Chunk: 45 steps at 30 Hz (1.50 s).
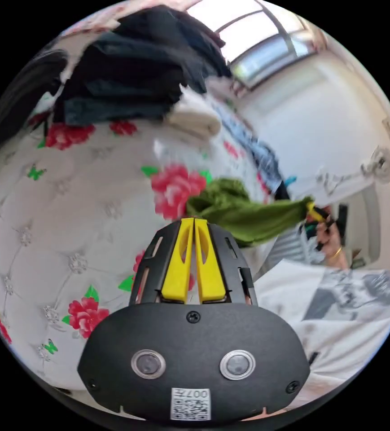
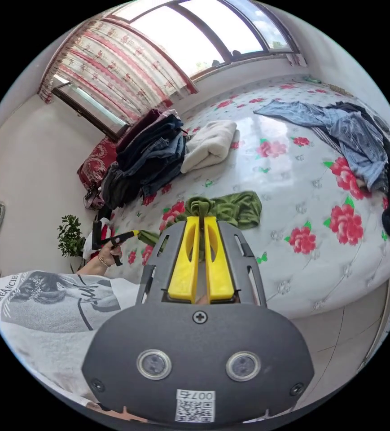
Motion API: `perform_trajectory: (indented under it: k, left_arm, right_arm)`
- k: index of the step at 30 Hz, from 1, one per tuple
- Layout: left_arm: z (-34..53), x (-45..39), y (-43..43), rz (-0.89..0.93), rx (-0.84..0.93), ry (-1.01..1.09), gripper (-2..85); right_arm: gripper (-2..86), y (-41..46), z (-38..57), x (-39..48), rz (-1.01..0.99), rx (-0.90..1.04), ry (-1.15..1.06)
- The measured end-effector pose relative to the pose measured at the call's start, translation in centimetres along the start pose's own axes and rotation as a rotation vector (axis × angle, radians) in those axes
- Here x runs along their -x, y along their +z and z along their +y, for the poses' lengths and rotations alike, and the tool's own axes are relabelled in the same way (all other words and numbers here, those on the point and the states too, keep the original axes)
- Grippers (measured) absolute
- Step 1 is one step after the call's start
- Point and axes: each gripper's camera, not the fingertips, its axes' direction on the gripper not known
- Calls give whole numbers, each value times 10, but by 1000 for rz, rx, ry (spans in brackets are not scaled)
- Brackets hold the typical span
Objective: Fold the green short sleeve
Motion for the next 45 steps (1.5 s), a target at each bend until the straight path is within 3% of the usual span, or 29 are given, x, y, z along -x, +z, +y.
perform_trajectory:
  k: [4, 8, 15, 19, 21, 27, 30, 36, 45]
  left_arm:
    - [-60, -26, -142, 111, -317, 39, -10]
    - [-81, -115, -282, 103, -561, 254, -10]
    - [25, -189, -370, 2, -732, 448, -10]
    - [99, -168, -347, -45, -659, 382, -10]
    - [143, -133, -308, -88, -553, 253, -10]
    - [218, -7, -157, -60, -231, -260, -10]
    - [231, 21, -111, -43, -127, -382, -10]
    - [219, 20, -96, -172, -17, -343, -10]
    - [209, 32, -105, -186, -69, -385, -10]
  right_arm:
    - [-2, -62, -88, 37, -73, -173, -172]
    - [-1, -142, -126, 85, -191, -414, -352]
    - [0, -209, -83, 130, -157, -543, -647]
    - [2, -174, -27, 109, -135, -402, -685]
    - [4, -137, -3, 92, -112, -301, -642]
    - [28, 33, 70, 0, 7, 125, -258]
    - [39, 71, 99, -37, -10, 252, -116]
    - [64, 93, 111, -69, 3, 315, -10]
    - [59, 166, 80, -92, 90, 449, -18]
